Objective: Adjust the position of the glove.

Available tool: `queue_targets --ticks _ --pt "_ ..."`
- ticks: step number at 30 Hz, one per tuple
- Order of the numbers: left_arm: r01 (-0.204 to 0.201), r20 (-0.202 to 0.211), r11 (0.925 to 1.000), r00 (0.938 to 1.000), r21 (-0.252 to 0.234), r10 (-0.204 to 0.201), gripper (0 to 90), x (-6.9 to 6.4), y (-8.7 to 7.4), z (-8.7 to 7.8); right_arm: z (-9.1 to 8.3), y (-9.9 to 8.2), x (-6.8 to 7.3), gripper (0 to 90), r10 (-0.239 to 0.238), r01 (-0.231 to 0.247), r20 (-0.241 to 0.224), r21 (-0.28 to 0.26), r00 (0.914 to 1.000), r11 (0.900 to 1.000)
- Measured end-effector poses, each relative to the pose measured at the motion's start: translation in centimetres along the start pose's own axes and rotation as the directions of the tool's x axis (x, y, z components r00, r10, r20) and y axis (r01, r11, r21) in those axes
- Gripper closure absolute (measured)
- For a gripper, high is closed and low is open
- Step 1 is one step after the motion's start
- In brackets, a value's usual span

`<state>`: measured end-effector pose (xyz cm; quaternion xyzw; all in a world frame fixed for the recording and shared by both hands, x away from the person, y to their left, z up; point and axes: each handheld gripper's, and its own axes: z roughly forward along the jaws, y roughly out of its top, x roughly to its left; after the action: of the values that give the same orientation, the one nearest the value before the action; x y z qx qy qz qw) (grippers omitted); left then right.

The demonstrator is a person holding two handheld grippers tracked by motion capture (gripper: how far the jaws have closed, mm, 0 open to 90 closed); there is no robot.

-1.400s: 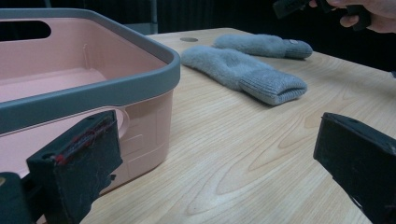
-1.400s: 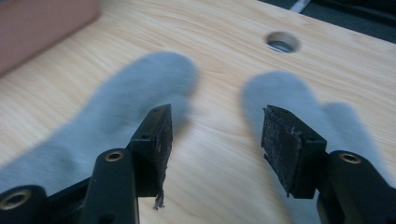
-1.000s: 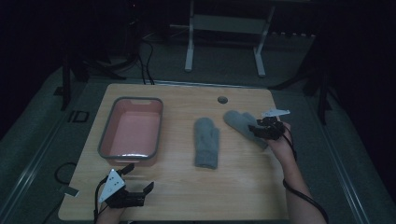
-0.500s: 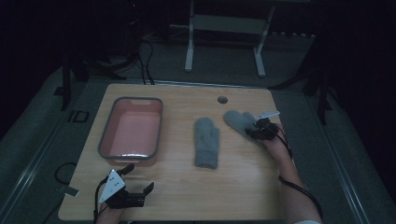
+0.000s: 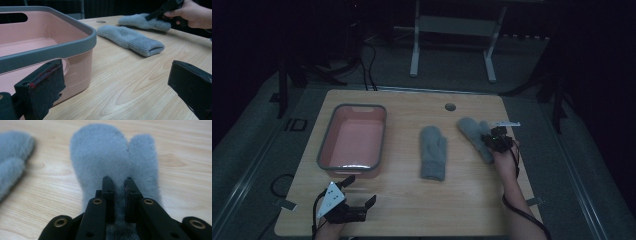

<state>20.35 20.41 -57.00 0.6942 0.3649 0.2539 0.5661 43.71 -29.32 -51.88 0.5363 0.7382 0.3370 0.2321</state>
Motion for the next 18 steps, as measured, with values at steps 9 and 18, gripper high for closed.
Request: queue_targets --ticks 9,18 --pt "-0.014 0.001 0.9999 0.9999 0.003 0.014 1.2 -0.2 0.1 0.1 -3.4 -1.6 1.7 82.2 0.164 -0.151 0.155 -0.091 0.9742 0.9842" --pt "-0.016 0.007 0.9999 0.9999 -0.007 0.016 1.2 -0.3 0.2 0.0 -5.2 -4.1 3.1 82.1 0.276 -0.238 0.24 -0.176 0.9307 0.9552"
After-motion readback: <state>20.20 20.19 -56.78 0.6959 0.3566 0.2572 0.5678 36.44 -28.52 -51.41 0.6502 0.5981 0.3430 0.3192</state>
